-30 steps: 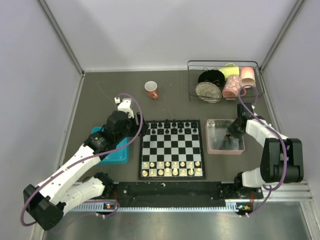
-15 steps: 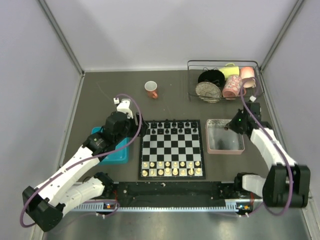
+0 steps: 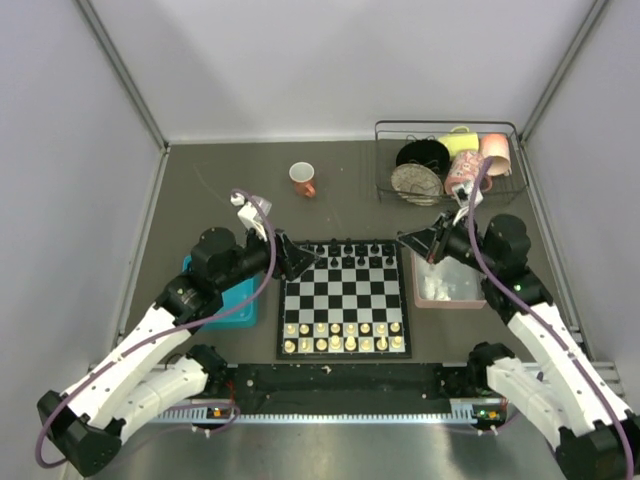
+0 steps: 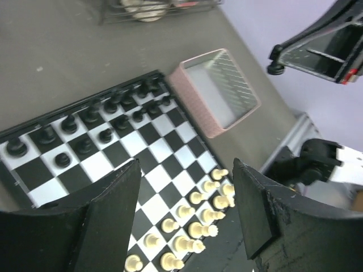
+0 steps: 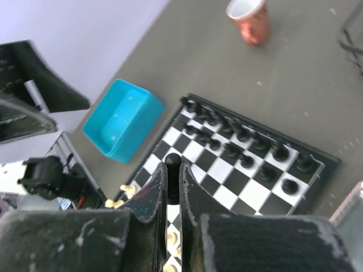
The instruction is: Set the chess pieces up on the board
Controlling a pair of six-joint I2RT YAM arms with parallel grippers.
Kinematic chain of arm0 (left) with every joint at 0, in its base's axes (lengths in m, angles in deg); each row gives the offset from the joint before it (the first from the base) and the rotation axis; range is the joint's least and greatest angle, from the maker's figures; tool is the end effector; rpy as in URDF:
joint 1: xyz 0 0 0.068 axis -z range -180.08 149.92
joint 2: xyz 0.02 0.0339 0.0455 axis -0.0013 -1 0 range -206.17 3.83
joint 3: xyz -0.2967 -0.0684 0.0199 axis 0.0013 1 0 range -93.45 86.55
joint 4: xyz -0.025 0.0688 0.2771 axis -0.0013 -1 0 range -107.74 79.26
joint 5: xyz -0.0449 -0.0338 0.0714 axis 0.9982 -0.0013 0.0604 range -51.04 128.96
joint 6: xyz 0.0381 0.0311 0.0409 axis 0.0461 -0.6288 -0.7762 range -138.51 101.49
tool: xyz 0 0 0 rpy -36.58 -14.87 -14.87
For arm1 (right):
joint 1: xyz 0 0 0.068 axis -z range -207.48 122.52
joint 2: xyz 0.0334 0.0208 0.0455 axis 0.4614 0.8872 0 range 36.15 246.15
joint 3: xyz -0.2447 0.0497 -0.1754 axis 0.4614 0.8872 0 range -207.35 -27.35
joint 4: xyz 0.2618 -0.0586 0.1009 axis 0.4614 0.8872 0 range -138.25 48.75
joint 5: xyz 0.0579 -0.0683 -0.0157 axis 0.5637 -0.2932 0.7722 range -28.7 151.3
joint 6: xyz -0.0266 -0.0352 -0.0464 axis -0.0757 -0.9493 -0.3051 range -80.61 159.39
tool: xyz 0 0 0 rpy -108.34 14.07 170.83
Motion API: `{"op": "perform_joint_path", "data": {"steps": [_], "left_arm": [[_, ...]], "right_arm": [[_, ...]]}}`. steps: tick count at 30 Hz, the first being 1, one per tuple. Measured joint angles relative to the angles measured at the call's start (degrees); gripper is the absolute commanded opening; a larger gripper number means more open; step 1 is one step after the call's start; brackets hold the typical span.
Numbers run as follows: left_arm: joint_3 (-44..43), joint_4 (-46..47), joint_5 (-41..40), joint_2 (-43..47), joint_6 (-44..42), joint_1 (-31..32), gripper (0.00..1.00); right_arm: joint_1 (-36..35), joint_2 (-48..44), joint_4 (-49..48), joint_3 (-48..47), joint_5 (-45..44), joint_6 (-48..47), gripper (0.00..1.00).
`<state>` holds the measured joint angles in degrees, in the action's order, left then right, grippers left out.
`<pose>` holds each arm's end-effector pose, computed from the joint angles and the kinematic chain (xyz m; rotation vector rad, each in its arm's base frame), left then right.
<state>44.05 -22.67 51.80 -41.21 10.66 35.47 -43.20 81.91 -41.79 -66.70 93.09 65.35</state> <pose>0.1583 -0.1266 0.3412 0.2749 1.9154 -0.9826 0.1879 0.0800 0.3300 -0.2508 1.8610 1.0070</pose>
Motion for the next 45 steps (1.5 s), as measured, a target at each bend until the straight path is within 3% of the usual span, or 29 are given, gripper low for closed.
{"op": "perform_joint_path", "data": {"steps": [5,10,14,19,31,45], "left_arm": [[2.6,8.0,9.2,1.9,0.4,0.1,0.70],[11.5,21.6,14.9,5.3,-0.4,1.9,0.68],[16.9,30.1,14.2,7.3,-2.2,5.4,0.67],[16.8,37.4,9.2,7.4,-7.0,10.8,0.66],[12.6,42.8,0.0,0.7,-15.4,20.7,0.63],[12.4,42.6,-5.2,0.2,-17.4,22.8,0.49]], "right_arm": [[-4.2,-5.9,-8.6,2.3,3.3,2.2,0.00],[-8.1,-4.4,-10.8,-0.3,1.3,9.5,0.00],[-12.2,0.3,-8.3,-5.7,-3.9,15.7,0.00],[-18.3,0.8,-6.7,-6.5,-10.3,21.8,0.00],[-39.1,0.8,-5.6,-6.6,-31.5,24.8,0.00],[-45.6,0.8,-7.2,-6.7,-36.7,21.1,0.00]]}}
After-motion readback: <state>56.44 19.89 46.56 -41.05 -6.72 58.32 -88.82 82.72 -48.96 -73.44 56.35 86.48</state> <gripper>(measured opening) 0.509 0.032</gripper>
